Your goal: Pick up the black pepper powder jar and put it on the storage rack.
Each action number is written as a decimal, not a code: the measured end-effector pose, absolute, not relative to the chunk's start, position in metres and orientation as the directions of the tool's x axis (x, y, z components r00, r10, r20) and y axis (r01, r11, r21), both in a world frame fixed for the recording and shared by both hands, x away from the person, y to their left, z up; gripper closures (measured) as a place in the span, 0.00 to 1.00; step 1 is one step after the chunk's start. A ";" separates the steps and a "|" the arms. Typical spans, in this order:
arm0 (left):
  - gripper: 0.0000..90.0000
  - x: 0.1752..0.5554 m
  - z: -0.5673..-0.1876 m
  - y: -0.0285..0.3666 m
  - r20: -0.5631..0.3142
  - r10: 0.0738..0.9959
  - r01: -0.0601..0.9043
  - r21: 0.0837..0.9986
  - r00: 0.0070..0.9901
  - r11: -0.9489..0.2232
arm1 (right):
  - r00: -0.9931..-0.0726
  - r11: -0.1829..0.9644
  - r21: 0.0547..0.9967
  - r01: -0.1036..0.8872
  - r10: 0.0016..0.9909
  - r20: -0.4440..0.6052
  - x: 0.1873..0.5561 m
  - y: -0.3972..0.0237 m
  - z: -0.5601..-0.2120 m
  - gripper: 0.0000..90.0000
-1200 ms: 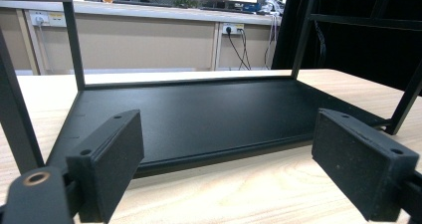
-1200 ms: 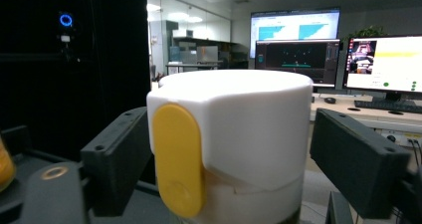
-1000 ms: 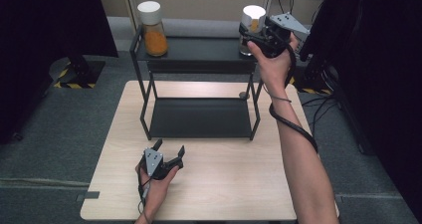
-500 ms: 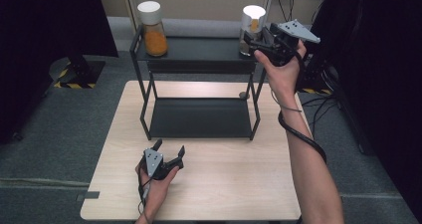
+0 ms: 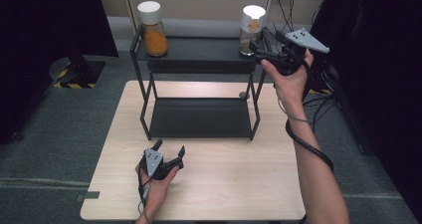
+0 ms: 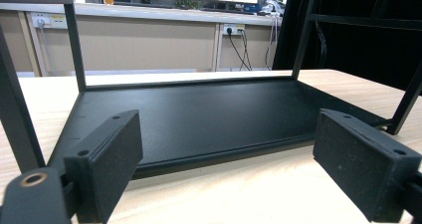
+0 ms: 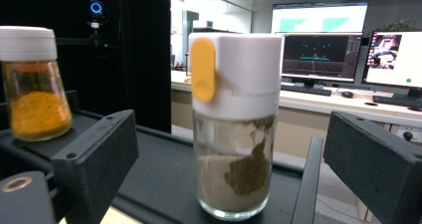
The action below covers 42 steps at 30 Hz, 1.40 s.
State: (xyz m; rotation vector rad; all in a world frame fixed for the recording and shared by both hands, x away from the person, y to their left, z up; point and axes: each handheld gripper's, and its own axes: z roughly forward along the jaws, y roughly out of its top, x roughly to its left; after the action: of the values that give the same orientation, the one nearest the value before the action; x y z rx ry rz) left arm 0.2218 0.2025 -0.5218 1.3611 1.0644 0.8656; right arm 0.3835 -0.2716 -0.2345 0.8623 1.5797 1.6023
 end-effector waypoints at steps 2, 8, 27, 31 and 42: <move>0.13 0.222 -0.522 0.203 -0.089 0.944 0.106 0.993 0.317 0.057 | -0.526 0.007 0.999 -0.032 0.850 -0.023 0.381 -0.274 -0.237 0.08; 0.13 0.222 -0.522 0.203 -0.090 0.944 0.107 0.993 0.317 0.059 | -0.541 0.009 1.000 -0.027 0.841 -0.022 0.369 -0.280 -0.246 0.08; 0.13 0.221 -0.522 0.202 -0.087 0.944 0.104 0.993 0.318 0.056 | -0.582 0.015 0.999 0.030 0.813 0.005 0.349 -0.291 -0.286 0.07; 0.13 0.222 -0.522 0.202 -0.087 0.944 0.105 0.993 0.318 0.056 | -0.593 0.024 0.998 0.051 0.805 0.011 0.346 -0.293 -0.293 0.07; 0.12 0.222 -0.522 0.203 -0.088 0.944 0.105 0.993 0.318 0.058 | -0.615 0.054 0.994 0.091 0.789 0.014 0.334 -0.295 -0.318 0.07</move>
State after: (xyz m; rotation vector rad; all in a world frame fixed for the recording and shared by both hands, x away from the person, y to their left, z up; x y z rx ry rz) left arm 0.2216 0.2026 -0.5221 1.3598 1.0633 0.8657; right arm 0.3336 -0.2950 -0.3181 0.8817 1.7776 1.6100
